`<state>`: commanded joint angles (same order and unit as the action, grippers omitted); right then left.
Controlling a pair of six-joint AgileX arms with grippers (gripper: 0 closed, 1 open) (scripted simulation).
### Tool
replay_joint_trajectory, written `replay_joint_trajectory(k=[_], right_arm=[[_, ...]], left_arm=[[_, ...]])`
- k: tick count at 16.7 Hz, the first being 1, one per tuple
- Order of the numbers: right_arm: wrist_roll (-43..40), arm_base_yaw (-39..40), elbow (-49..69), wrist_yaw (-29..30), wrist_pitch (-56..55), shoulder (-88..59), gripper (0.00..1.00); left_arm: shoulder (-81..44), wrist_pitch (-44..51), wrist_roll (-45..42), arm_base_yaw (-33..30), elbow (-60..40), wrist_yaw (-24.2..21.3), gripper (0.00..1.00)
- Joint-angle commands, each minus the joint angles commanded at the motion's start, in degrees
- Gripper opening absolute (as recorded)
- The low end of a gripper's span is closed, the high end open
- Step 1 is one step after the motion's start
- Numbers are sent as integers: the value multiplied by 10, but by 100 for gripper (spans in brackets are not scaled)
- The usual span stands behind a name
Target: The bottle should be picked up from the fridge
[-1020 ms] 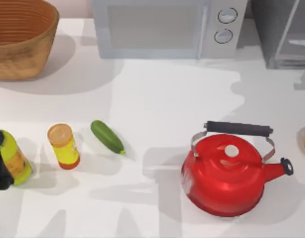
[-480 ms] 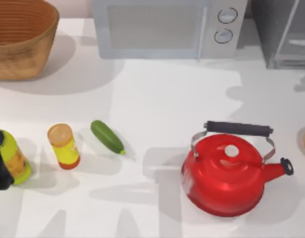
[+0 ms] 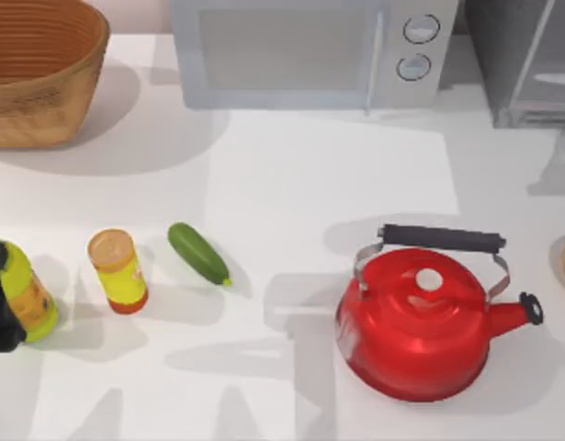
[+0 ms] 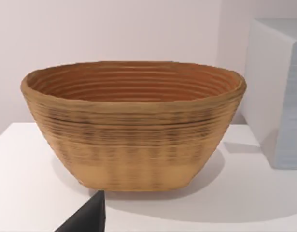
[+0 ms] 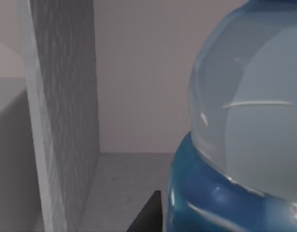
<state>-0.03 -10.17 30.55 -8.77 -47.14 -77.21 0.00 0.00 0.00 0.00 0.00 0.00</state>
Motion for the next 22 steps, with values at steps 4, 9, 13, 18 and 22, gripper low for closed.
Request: replay_joint_trajectory(k=[4,9,13,18,22], right_arm=[[1,28,-93,25,139,238,0],[3,64,-211,57,317,536,0],[2,89,-277,77,422,701,0],[0,102,-306,88,471,772,0],[1,100,-304,87,470,770,0]], left_arm=[[0,0,0,0,0,0,100],[0,0,0,0,0,0,100],[0,0,0,0,0,0,100],[0,0,0,0,0,0,100],[0,0,0,0,0,0,100]])
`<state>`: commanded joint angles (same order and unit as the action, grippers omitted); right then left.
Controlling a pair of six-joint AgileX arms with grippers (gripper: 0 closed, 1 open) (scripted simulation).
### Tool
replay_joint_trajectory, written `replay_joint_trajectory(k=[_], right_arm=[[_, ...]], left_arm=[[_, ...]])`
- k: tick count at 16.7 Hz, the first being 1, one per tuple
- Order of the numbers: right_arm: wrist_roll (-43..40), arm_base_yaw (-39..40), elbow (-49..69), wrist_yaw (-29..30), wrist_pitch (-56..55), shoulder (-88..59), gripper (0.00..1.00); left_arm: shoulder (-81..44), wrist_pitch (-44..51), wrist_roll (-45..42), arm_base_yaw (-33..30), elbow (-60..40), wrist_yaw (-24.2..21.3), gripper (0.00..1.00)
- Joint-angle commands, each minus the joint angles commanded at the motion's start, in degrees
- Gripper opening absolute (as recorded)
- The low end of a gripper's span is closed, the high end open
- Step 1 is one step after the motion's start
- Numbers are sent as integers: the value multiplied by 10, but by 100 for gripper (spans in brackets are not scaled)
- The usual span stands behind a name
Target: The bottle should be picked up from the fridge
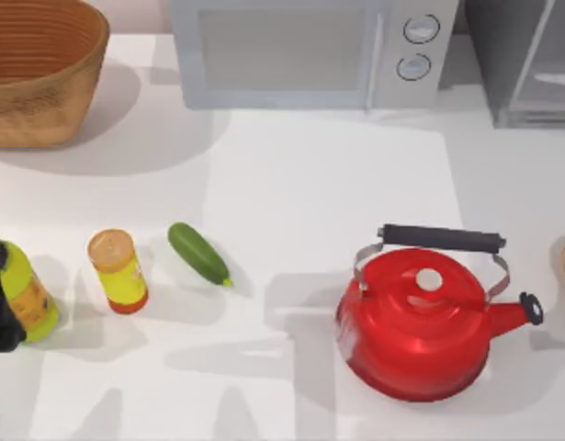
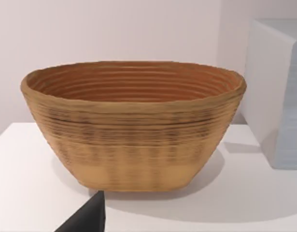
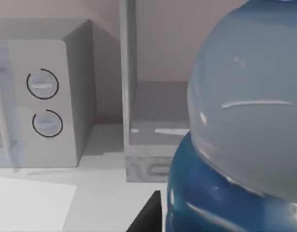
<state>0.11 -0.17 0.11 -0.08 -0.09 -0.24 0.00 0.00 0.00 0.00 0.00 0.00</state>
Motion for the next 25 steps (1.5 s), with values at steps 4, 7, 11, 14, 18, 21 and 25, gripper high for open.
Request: replay_joint_trajectory(k=[4,7,11,14,18,21,25], right_arm=[[-1,18,27,12,-26,-30,0],[-4,60,88,41,-78,-107,0],[-3,140,197,106,-163,-280,0],[1,212,288,172,-226,-456,0],[9,314,419,273,-308,-724,0],[13,386,522,350,-369,-924,0],[11,465,655,441,-452,-1154,0]], left_arm=[[0,0,0,0,0,0,100],[0,0,0,0,0,0,100],[0,0,0,0,0,0,100],[0,0,0,0,0,0,100],[0,0,0,0,0,0,100],[0,0,0,0,0,0,100],[0,0,0,0,0,0,100]])
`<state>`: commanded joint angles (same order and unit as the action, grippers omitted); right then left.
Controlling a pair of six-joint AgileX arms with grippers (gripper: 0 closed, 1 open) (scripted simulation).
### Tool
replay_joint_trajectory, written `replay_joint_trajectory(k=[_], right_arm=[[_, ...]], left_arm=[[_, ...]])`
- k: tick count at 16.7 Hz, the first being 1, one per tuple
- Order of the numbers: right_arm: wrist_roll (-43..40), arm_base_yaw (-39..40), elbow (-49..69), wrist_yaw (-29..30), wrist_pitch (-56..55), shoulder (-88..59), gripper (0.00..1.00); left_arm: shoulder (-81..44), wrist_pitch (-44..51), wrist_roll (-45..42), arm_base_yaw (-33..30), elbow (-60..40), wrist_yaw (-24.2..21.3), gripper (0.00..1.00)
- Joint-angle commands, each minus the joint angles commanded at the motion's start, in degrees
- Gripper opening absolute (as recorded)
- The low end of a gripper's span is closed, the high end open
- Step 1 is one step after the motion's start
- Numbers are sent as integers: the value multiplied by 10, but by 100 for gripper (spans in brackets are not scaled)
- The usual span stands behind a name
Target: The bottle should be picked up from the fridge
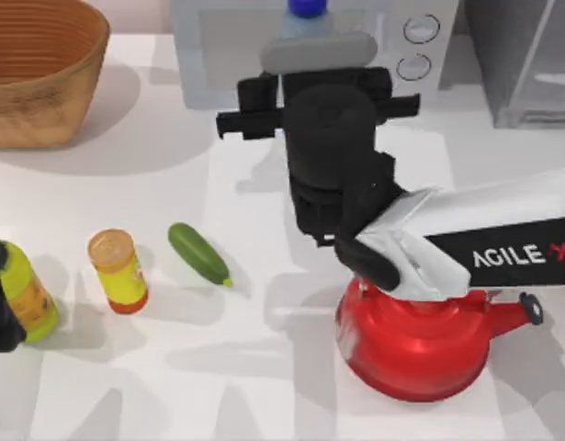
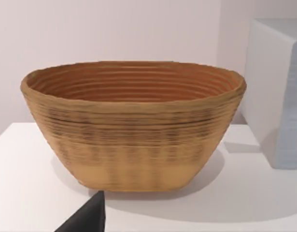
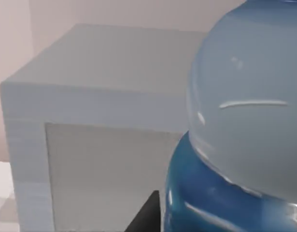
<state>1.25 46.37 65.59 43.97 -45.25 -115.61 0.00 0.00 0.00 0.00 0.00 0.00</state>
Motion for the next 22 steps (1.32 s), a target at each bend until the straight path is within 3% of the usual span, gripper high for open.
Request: replay_joint_trajectory(k=[4,8,22], right_arm=[[-7,47,107,68,-68,-150,0],[-11,57,151,97,-96,-204,0],[-8,46,233,47,-106,-280,0]], left_arm=[[0,0,0,0,0,0,100],[0,0,0,0,0,0,100],[0,0,0,0,0,0,100]])
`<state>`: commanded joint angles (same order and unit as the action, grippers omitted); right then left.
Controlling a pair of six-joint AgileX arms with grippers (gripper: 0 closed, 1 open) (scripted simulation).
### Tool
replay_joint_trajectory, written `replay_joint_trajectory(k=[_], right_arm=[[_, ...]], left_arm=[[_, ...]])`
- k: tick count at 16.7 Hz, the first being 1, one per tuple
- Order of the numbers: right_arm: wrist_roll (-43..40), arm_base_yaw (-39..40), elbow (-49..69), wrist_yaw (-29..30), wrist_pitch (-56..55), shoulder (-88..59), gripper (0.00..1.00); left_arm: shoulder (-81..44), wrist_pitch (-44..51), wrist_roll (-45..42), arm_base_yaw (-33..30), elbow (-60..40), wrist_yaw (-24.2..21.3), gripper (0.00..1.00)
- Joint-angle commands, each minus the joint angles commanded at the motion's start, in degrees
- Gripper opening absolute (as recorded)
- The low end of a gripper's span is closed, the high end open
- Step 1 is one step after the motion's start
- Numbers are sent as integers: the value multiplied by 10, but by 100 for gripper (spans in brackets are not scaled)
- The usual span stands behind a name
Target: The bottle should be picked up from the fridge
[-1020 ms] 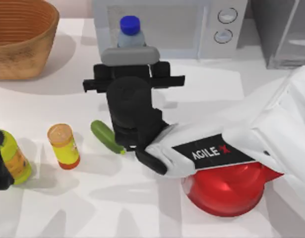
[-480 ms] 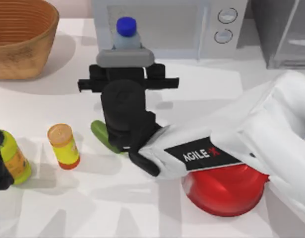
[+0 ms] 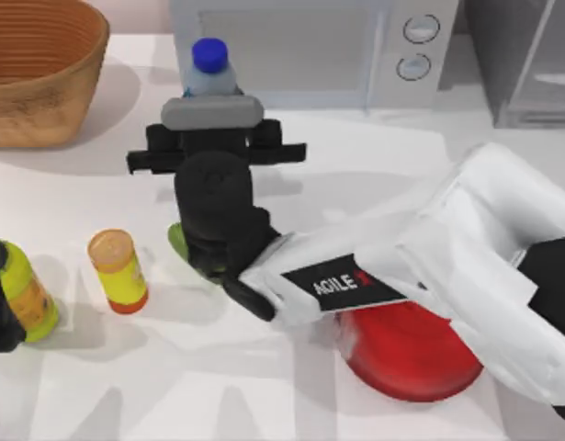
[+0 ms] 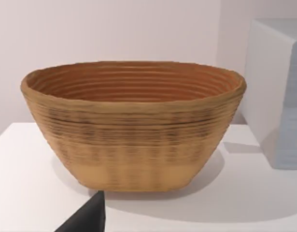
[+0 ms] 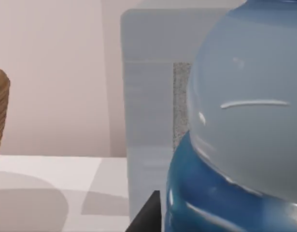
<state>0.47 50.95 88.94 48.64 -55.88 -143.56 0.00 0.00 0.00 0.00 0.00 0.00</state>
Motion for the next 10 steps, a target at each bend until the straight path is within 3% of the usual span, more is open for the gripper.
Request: replay_joint_trajectory(k=[9,10], right_arm=[[-6,-39,43,2,24,-34,0],[-6,-39,43,2,24,-34,8]], left_arm=[[0,0,0,0,0,0,100],[0,0,0,0,0,0,100]])
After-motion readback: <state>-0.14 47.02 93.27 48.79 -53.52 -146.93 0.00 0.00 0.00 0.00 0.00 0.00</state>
